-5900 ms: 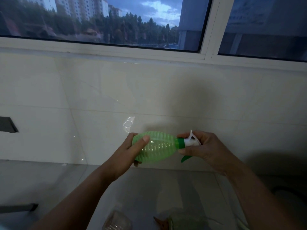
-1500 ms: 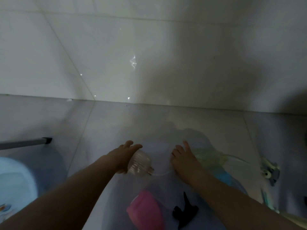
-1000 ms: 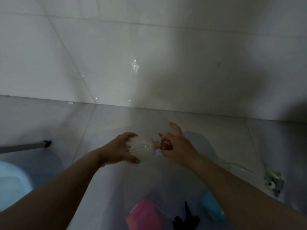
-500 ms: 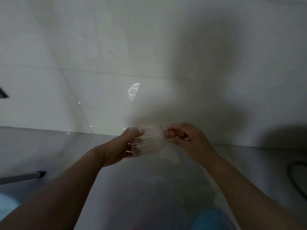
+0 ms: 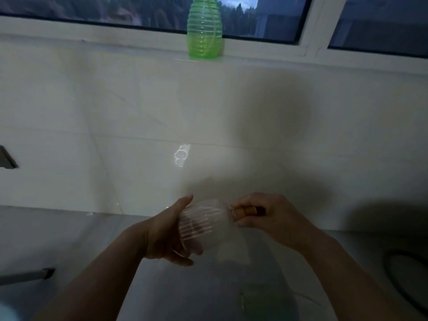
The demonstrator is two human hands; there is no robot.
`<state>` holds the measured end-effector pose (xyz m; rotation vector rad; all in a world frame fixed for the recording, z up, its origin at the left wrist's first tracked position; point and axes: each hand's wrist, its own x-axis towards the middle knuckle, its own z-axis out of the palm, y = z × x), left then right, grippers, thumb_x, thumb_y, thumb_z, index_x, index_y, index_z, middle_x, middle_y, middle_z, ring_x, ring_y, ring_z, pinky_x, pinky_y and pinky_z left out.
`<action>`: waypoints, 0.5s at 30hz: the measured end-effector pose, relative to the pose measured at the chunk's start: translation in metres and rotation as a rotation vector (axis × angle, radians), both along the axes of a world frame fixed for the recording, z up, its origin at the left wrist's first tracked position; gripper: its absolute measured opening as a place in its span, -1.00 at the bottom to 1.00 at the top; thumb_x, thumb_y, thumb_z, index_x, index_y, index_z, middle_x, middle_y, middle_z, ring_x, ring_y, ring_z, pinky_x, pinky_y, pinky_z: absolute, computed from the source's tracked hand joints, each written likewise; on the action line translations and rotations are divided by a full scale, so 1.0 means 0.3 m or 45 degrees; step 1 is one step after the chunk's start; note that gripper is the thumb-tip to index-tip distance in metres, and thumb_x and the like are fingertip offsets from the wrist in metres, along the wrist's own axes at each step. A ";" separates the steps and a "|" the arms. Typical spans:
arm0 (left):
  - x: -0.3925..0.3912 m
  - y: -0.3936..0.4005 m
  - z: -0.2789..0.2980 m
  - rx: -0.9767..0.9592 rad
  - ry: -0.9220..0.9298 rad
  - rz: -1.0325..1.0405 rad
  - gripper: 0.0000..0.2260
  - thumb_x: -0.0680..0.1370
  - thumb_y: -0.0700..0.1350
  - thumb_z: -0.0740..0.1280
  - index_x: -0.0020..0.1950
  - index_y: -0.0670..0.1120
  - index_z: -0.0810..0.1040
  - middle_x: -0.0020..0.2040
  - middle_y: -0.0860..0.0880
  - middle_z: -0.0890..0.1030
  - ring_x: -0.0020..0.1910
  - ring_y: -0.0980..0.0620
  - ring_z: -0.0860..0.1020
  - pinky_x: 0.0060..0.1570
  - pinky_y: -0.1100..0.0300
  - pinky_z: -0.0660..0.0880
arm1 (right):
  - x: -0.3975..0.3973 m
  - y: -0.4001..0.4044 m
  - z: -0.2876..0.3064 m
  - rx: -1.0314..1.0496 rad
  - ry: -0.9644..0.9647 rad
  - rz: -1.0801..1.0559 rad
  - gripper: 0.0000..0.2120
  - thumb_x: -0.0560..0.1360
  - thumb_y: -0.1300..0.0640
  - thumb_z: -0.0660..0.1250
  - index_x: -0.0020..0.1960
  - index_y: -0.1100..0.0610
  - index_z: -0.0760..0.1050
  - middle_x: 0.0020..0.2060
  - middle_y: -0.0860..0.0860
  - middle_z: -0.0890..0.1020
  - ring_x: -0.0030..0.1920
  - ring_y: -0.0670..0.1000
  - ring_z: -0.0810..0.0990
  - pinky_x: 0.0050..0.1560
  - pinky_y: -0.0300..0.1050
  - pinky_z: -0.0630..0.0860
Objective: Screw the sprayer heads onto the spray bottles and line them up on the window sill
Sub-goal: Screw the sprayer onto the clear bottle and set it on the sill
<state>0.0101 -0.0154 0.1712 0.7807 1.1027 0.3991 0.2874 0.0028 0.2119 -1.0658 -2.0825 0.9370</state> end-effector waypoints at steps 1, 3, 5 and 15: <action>0.008 -0.003 0.003 0.014 0.038 0.014 -0.16 0.43 0.56 0.08 0.16 -0.14 0.69 0.03 -0.31 0.69 -0.10 -0.22 0.67 -0.01 -0.12 0.62 | 0.009 -0.004 0.000 -0.106 0.018 -0.018 -0.68 0.34 0.28 0.59 0.07 0.11 0.70 -0.14 -0.09 0.74 -0.09 -0.22 0.68 -0.04 -0.37 0.52; 0.030 -0.007 0.021 0.071 0.040 0.042 -0.23 0.45 0.53 0.11 0.24 -0.05 0.65 0.06 -0.26 0.71 -0.02 -0.27 0.69 -0.04 -0.09 0.63 | 0.028 -0.007 0.005 -0.289 0.023 -0.060 -0.75 0.41 0.20 0.56 0.08 0.04 0.70 -0.15 -0.13 0.74 -0.12 -0.20 0.69 -0.17 -0.24 0.60; 0.054 -0.007 0.035 0.234 0.014 0.076 -0.34 0.48 0.49 0.16 0.25 0.02 0.63 0.04 -0.22 0.70 -0.06 -0.18 0.68 -0.11 0.03 0.60 | 0.039 -0.013 0.015 -0.446 0.049 -0.078 -0.82 0.47 0.08 0.50 0.07 0.00 0.69 -0.08 -0.06 0.75 -0.06 -0.08 0.73 -0.27 -0.17 0.62; 0.059 -0.004 0.065 0.742 -0.249 0.106 -0.18 0.43 -0.08 0.58 0.51 0.41 0.23 0.50 0.03 0.43 0.39 -0.01 0.53 0.27 0.05 0.55 | 0.026 -0.042 0.026 -0.668 0.219 -0.264 -0.80 0.58 0.04 0.37 0.10 0.14 0.49 -0.07 0.21 0.69 -0.03 0.27 0.72 -0.28 -0.01 0.65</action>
